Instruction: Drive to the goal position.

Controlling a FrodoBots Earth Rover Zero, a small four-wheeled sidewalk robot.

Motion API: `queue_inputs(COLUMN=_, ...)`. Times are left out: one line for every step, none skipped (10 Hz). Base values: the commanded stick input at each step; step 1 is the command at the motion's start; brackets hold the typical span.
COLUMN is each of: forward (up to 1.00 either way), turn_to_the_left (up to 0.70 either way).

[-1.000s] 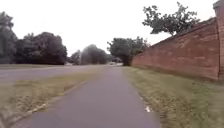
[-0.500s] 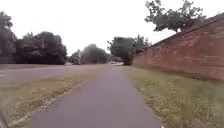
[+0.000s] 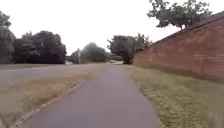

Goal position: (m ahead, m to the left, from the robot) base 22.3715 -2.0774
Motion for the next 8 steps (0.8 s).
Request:
queue_inputs(forward=1.00, turn_to_the_left=0.00)
queue_inputs(forward=1.00, turn_to_the_left=0.00)
queue_inputs(forward=1.00, turn_to_the_left=0.00)
queue_inputs(forward=1.00, turn_to_the_left=0.00)
queue_inputs(forward=1.00, turn_to_the_left=0.00)
queue_inputs(forward=1.00, turn_to_the_left=0.00)
queue_inputs(forward=1.00, turn_to_the_left=0.00)
queue_inputs(forward=1.00, turn_to_the_left=0.00)
